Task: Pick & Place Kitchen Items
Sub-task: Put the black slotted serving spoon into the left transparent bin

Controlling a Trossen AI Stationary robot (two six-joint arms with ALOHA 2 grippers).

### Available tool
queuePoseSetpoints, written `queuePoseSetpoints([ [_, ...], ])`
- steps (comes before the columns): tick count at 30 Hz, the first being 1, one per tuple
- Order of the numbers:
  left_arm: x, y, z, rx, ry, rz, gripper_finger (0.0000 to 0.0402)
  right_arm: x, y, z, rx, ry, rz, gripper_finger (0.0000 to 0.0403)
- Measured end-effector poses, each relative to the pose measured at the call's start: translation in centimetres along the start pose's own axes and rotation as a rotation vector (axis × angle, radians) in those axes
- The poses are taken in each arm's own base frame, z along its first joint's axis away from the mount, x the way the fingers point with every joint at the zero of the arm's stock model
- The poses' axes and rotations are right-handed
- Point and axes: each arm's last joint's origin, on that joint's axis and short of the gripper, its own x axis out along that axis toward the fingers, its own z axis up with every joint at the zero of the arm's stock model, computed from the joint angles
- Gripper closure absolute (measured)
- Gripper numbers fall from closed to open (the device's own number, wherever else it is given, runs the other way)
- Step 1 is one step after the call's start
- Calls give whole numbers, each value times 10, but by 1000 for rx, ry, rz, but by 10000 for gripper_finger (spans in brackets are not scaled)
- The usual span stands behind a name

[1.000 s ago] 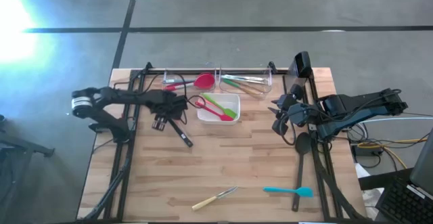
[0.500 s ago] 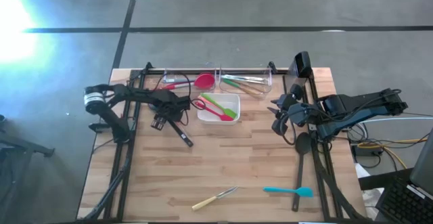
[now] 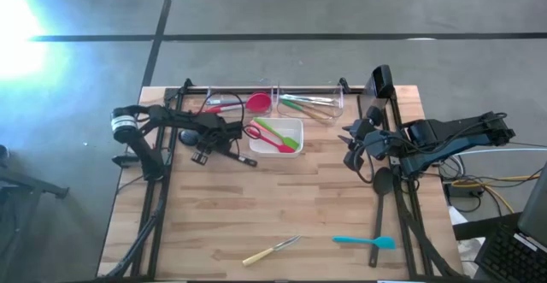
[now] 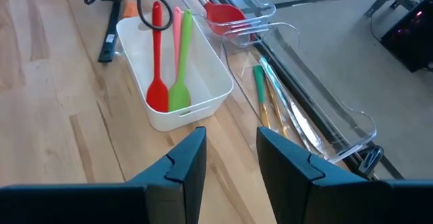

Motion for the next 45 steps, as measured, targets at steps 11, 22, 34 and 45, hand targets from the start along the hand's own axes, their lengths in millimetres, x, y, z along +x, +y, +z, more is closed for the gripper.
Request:
queuePoseSetpoints([
  [11, -13, -12, -5, -3, 43, -24, 333, 0, 0, 0, 0, -1, 0, 280],
  [22, -43, -43, -3, 17, -1, 47, 333, 0, 0, 0, 2, -2, 1, 280],
  [34, -109, -56, -23, -245, -352, 96, 333, 0, 1, 2, 7, -19, 5, 280],
  [45, -149, -56, -39, -496, -713, 151, 333, 0, 1, 2, -7, -20, 5, 280],
])
